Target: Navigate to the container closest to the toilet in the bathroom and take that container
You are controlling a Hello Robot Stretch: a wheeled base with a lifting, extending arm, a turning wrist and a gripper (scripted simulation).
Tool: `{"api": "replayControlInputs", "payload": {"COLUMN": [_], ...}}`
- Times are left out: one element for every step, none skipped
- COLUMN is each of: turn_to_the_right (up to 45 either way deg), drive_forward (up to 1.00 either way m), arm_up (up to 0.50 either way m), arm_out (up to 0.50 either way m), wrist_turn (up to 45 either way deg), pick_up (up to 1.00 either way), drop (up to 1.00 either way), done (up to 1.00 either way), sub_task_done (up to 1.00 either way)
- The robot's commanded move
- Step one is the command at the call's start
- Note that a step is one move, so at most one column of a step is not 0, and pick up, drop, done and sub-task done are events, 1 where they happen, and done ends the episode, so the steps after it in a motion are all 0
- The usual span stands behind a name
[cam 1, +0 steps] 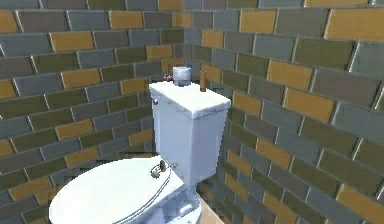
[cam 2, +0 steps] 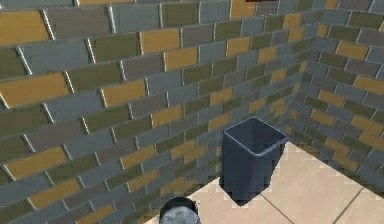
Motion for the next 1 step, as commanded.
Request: {"api": "replayControlInputs", "payload": {"turn_to_the_right": [0.0], "drive_forward": [0.00], "arm_up": [0.00], "arm_out": [0.00], "wrist_turn": [45.0], "pick_up": [0.00], "drop": [0.00], "done": [0.00], "sub_task_done": [0.00]}}
